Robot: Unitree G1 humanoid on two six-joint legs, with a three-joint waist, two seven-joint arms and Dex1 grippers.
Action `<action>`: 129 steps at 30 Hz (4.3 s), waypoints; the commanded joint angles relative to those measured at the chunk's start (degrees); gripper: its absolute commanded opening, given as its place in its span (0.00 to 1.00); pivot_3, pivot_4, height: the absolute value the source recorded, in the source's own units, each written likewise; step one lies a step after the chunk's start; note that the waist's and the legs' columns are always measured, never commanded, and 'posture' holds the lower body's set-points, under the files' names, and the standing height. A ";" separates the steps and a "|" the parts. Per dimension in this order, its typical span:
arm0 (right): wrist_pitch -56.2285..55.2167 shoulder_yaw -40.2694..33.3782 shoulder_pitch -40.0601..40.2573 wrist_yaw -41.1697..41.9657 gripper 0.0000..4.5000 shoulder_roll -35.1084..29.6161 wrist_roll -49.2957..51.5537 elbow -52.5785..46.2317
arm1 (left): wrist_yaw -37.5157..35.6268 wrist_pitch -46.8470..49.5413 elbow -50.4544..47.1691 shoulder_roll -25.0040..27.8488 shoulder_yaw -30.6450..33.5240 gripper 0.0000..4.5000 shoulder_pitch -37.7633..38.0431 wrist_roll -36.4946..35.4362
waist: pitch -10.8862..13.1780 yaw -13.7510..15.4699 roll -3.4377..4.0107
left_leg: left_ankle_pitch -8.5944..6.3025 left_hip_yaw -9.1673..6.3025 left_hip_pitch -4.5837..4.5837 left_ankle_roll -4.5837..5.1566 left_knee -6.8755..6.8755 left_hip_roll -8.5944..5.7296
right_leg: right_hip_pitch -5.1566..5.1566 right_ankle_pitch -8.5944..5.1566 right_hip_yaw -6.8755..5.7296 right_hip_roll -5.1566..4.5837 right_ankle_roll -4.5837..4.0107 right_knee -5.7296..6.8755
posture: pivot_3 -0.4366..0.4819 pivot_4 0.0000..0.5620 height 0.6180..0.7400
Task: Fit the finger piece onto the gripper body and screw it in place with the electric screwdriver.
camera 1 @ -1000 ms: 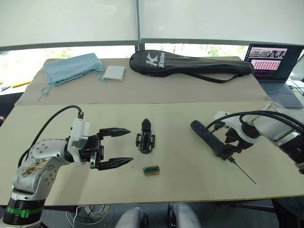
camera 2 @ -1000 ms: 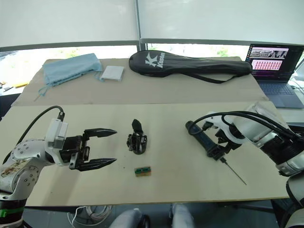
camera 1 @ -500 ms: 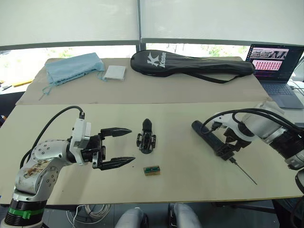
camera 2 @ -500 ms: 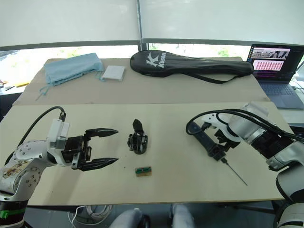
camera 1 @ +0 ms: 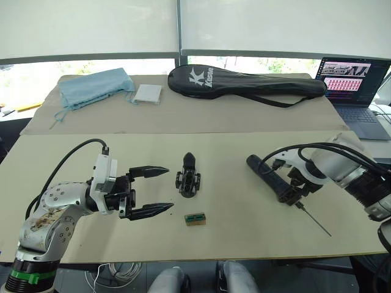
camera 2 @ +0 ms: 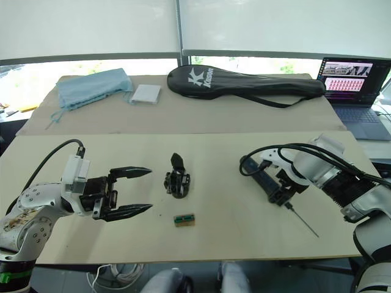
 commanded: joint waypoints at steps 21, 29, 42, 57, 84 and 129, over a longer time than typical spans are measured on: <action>-16.08 -56.65 17.75 9.38 0.43 -2.54 30.81 -10.75 | -6.05 -6.87 1.83 3.73 3.41 1.00 4.28 3.56 | 0.06 -0.01 0.07 | 0.01 -0.01 0.00 -0.02 -0.05 0.09 | 0.00 -0.01 -0.04 0.05 -0.03 -0.02 | 0.48 0.27 1.00; -29.17 -65.54 35.17 -0.43 0.43 14.15 39.23 -37.83 | -10.29 -22.71 11.97 1.95 3.21 1.00 10.26 12.17 | 0.03 0.34 0.07 | -0.01 0.01 0.04 -0.05 -0.05 0.06 | -0.02 0.02 0.05 0.03 -0.06 0.06 | 0.48 0.27 1.00; -52.07 -48.06 36.28 -4.44 0.43 32.36 34.18 -37.46 | -6.62 -24.62 14.89 -2.67 -3.44 1.00 12.33 16.80 | -0.03 0.14 -0.06 | 0.01 0.02 0.09 0.00 -0.03 -0.02 | 0.00 0.05 0.05 0.12 -0.04 0.08 | 0.48 0.27 1.00; -57.51 -40.99 33.13 0.84 0.43 32.04 32.90 -28.75 | 2.54 -20.33 12.40 -7.63 -15.33 1.00 7.59 24.09 | -0.05 0.12 -0.09 | 0.01 0.01 0.09 0.04 -0.05 0.03 | -0.05 0.05 0.11 0.15 -0.08 0.11 | 0.48 0.27 1.00; -56.24 -36.47 32.79 -2.42 0.43 31.66 32.29 -29.47 | 4.33 -20.47 14.33 -10.14 -22.20 1.00 3.85 26.63 | -0.05 0.25 -0.09 | -0.02 0.01 0.09 0.11 -0.01 0.01 | -0.04 0.06 0.14 0.09 -0.08 0.15 | 0.48 0.27 1.00; -59.91 -36.18 32.65 -0.61 0.43 32.12 30.41 -26.46 | 5.10 -23.65 19.72 -10.68 -22.53 1.00 4.68 27.51 | -0.08 0.25 -0.10 | -0.02 0.01 0.11 0.12 0.00 0.02 | -0.04 0.05 0.16 0.08 -0.08 0.23 | 0.48 0.27 1.00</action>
